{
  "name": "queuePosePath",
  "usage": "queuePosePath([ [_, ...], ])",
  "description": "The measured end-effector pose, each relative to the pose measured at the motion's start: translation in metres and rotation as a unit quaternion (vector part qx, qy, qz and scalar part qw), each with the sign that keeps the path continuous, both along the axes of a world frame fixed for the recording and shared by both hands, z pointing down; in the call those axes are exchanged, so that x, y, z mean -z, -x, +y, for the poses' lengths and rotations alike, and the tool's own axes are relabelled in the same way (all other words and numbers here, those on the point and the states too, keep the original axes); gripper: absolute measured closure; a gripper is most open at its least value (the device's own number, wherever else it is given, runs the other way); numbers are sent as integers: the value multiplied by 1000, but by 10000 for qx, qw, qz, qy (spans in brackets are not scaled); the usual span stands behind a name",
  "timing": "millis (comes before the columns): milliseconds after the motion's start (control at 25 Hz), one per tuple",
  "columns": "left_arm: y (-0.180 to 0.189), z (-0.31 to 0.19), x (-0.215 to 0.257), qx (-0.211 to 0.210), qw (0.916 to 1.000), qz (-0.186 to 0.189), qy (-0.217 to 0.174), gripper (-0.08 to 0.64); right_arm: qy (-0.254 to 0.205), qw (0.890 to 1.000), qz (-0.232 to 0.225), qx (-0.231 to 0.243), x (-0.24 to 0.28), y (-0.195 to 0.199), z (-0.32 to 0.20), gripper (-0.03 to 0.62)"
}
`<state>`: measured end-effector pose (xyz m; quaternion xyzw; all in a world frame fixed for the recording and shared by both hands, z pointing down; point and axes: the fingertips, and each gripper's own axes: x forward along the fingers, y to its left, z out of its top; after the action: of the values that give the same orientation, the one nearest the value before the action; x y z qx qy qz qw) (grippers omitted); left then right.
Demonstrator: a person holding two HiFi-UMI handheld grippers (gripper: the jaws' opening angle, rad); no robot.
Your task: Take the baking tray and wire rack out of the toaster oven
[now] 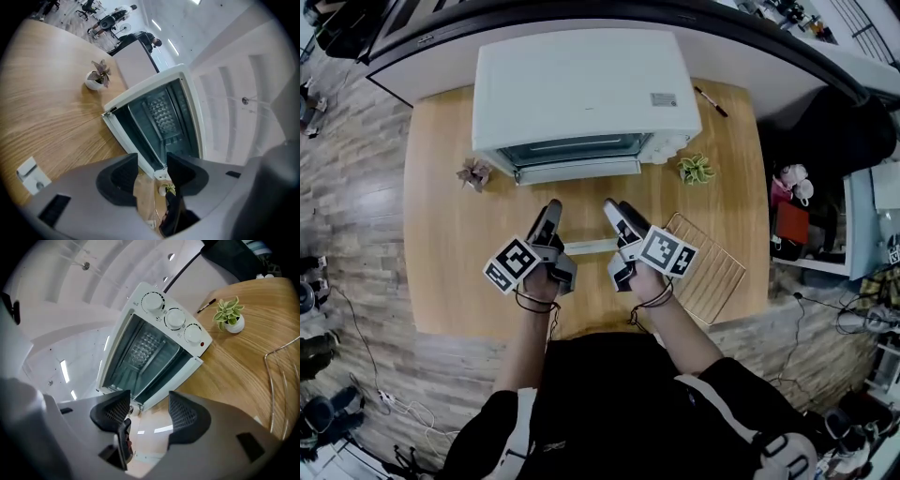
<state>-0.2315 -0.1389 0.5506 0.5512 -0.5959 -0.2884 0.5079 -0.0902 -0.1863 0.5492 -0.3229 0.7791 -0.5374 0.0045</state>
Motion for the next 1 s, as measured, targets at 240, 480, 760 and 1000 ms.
queuePosePath([
  [240,29,-28,-17,108,9998,147,67,364,93,9997,-102,-217,-9,20,-38,336],
  [480,55,-55,-26,306,9991,307,20,365,294,9983,-199,-453,-23,34,-71,336],
  [760,65,-82,-38,337,9988,354,6,365,475,9954,-366,-751,-41,43,-104,336],
  [1000,76,-97,-49,464,9981,400,-7,365,621,9911,-556,-1034,-52,46,-125,337],
])
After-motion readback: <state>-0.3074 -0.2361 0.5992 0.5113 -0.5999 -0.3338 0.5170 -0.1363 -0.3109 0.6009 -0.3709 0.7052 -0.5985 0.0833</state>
